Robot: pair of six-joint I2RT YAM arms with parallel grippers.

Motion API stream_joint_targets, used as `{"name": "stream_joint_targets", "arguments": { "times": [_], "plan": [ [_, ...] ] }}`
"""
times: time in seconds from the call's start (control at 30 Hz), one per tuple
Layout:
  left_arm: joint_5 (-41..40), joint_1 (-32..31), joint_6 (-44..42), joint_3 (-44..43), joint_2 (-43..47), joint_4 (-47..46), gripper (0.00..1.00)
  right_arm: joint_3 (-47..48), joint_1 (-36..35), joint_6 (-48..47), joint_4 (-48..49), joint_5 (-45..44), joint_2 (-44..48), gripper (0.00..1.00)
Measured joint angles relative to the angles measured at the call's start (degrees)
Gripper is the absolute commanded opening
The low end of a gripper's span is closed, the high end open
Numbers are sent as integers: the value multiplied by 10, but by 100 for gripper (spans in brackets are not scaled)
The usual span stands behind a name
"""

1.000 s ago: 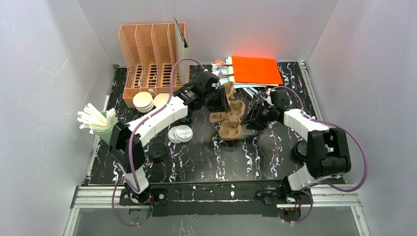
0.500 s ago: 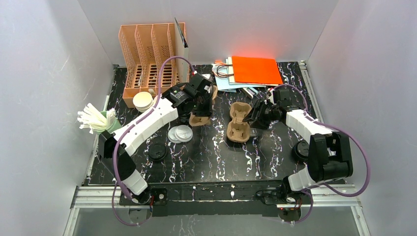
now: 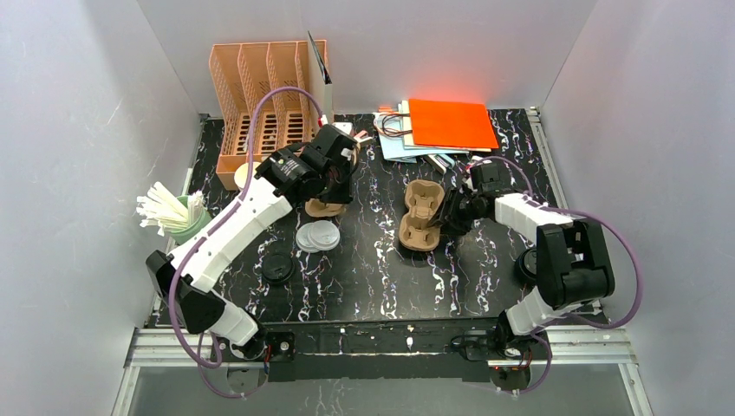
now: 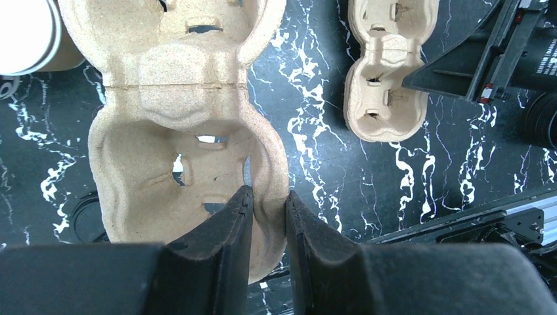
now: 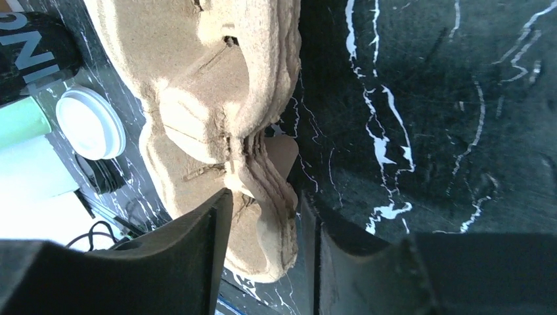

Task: Pack the takeout coffee
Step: Move the cup tray to the center of the board.

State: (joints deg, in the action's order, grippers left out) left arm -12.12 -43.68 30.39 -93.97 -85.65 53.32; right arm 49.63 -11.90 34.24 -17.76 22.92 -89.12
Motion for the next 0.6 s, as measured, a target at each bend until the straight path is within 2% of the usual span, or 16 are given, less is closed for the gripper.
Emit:
{"name": "stream_joint_targets", "arguments": {
  "times": [0.17, 0.6],
  "plan": [
    [-21, 0, -1, -16, 13, 22, 11, 28, -27, 3, 4, -5, -48, 40],
    [-76, 0, 33, -25, 109, 67, 11, 292, -131, -15, 33, -36, -262, 40]
  ]
}}
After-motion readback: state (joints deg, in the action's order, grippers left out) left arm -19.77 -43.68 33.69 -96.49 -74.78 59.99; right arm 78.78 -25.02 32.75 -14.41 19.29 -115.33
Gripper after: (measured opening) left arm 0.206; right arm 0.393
